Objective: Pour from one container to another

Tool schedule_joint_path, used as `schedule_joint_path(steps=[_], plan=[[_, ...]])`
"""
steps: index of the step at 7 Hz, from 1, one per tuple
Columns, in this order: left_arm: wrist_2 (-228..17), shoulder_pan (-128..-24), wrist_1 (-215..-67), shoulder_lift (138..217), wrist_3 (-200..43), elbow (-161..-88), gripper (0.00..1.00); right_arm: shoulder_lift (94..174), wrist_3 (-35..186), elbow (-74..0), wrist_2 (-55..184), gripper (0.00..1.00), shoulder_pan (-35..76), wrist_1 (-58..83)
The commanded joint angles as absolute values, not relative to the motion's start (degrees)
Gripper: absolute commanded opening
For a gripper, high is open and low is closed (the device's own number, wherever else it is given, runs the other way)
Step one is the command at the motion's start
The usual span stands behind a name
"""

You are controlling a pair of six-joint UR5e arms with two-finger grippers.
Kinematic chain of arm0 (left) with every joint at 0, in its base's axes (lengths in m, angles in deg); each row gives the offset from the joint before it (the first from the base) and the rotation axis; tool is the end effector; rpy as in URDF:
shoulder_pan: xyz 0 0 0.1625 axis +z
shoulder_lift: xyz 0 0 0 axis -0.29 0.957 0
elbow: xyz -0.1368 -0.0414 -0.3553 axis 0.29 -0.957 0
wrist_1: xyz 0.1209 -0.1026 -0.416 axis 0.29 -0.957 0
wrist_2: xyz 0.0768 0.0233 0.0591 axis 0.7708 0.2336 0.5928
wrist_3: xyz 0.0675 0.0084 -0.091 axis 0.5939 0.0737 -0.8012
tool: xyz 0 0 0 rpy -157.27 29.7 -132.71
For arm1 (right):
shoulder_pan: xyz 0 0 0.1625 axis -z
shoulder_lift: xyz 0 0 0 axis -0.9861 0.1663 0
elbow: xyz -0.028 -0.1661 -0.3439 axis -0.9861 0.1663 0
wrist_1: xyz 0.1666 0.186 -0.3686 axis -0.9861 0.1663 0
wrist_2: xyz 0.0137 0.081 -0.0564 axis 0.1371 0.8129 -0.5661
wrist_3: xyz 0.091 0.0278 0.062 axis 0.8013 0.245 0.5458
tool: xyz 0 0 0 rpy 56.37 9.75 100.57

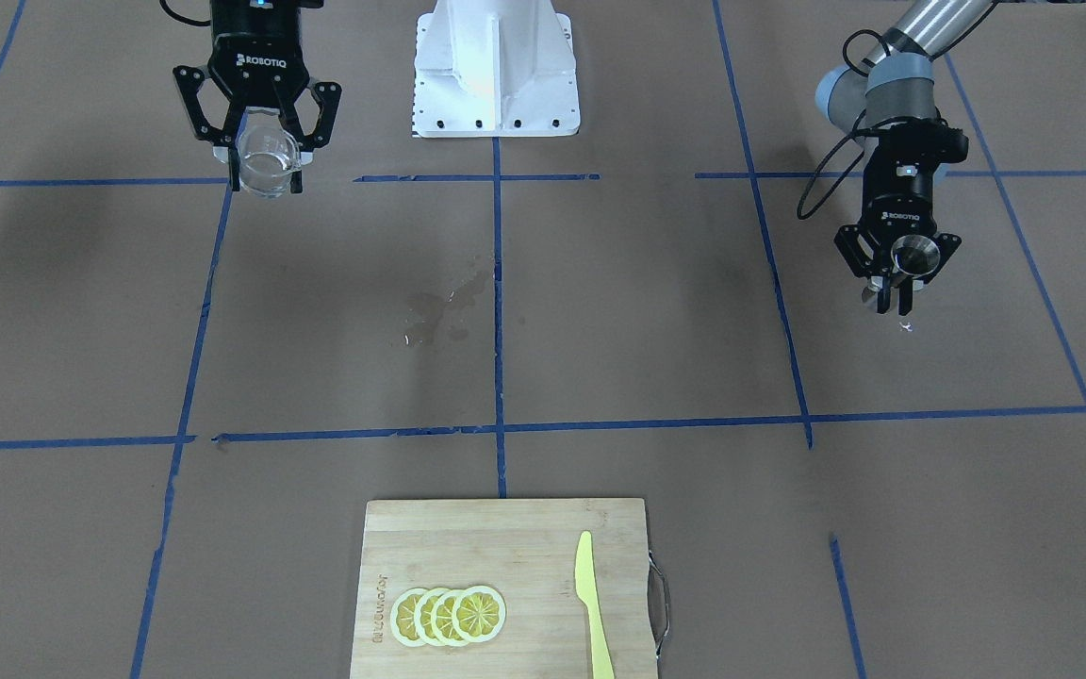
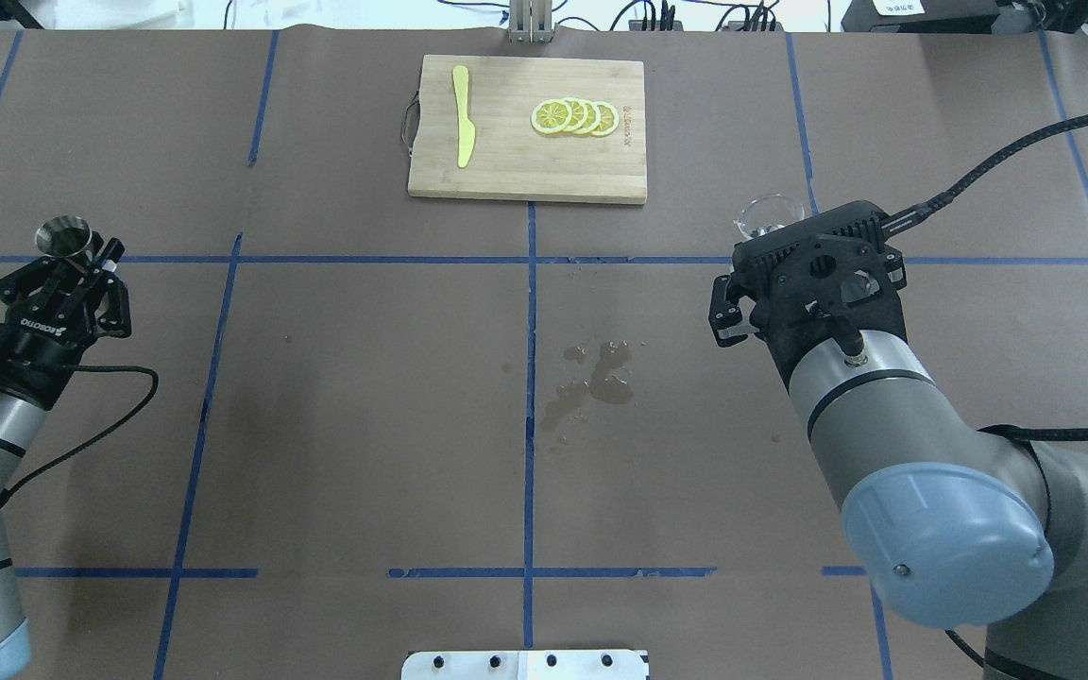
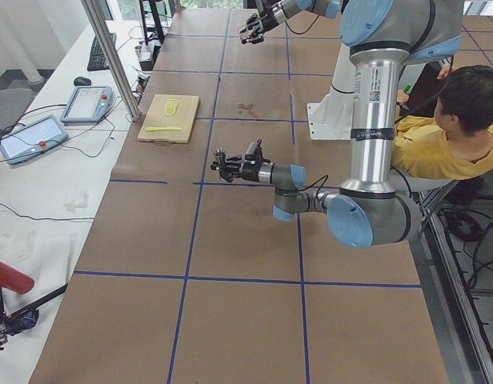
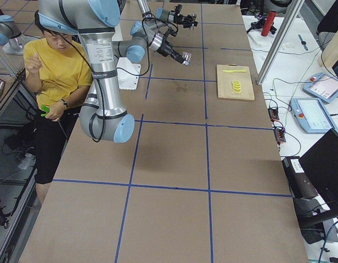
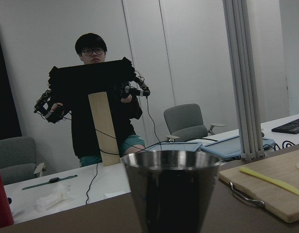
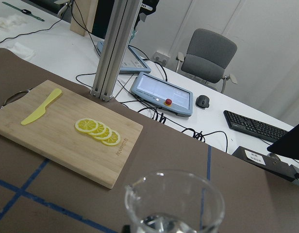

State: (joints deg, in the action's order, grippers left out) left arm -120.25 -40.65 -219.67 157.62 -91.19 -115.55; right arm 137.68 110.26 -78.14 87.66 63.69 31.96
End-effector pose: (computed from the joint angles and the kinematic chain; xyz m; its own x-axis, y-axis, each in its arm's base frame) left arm 0.3413 -0.3964 0.5016 0.8153 0.2119 -0.5388 0.5398 0.0586 0.8398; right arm -0.3627 -0.3305 0.1289 0.9052 -0.2012 0.3745 -0.2259 0.5186 0.8246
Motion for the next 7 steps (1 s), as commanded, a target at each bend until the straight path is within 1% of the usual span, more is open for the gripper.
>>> schedule_joint_path(steps=[1,4,7], plan=[[-118.18,-40.94,-225.82,152.58,-92.49,-112.42,0.00,137.74,110.23,-78.14,87.87,0.00,63.55,31.96],[-121.40,-41.29,-226.21,149.93,-91.51,-112.95,0.00,137.91,110.14,-77.88,87.87,0.00,63.55,31.96],[-120.73,-40.85,-226.13,150.00,-107.30,-109.88,0.00,137.65,110.05,-77.87,87.87,0.00,63.64,31.96]])
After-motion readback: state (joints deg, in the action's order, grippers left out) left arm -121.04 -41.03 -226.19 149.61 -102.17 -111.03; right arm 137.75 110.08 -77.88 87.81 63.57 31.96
